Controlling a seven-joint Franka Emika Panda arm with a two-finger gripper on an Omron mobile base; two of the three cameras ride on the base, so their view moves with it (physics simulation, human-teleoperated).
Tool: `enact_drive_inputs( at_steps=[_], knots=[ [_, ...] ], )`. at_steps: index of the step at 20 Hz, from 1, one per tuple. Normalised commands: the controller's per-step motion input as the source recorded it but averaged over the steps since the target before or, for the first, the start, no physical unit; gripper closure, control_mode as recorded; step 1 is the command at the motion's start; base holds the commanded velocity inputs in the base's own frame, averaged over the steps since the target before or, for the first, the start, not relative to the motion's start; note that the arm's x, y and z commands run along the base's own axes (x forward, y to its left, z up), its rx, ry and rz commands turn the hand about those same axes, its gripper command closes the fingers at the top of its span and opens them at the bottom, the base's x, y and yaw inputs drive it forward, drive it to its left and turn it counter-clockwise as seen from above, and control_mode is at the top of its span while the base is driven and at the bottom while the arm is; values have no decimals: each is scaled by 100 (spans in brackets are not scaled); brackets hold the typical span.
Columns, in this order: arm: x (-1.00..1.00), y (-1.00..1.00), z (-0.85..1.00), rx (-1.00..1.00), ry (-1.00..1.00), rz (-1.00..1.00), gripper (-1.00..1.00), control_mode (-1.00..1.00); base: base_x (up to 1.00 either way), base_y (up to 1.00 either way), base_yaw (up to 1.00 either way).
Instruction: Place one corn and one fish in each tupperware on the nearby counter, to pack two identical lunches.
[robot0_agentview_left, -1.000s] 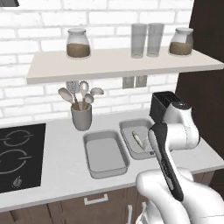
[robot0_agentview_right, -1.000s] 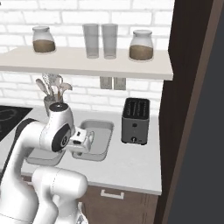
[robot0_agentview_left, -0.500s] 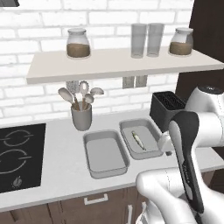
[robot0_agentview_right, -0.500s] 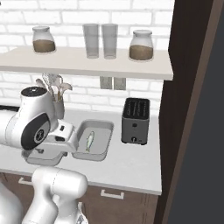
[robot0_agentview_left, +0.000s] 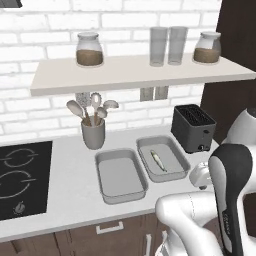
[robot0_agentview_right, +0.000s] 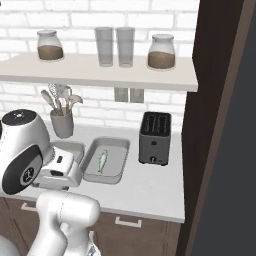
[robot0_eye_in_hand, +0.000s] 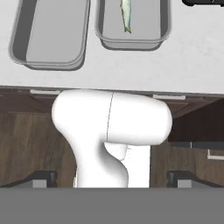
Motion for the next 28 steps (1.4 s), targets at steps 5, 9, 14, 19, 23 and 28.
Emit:
enact_drive_inputs(
  at_steps=[5, 9, 14, 19, 23, 28],
  knots=[
    [-12, 2, 0, 0, 0, 0, -100, -100, 0, 0, 0],
    [0, 0, 0, 0, 0, 0, -100, 100, -98, 23, -4],
    [0, 0, 0, 0, 0, 0, -100, 100, -100, 13, -25],
    [0, 0, 0, 0, 0, 0, -100, 100, -78, 1, -35],
    [0, 0, 0, 0, 0, 0, -100, 100, -64, -27, -32],
    [0, 0, 0, 0, 0, 0, -100, 100, -61, -65, -31]
  ],
)
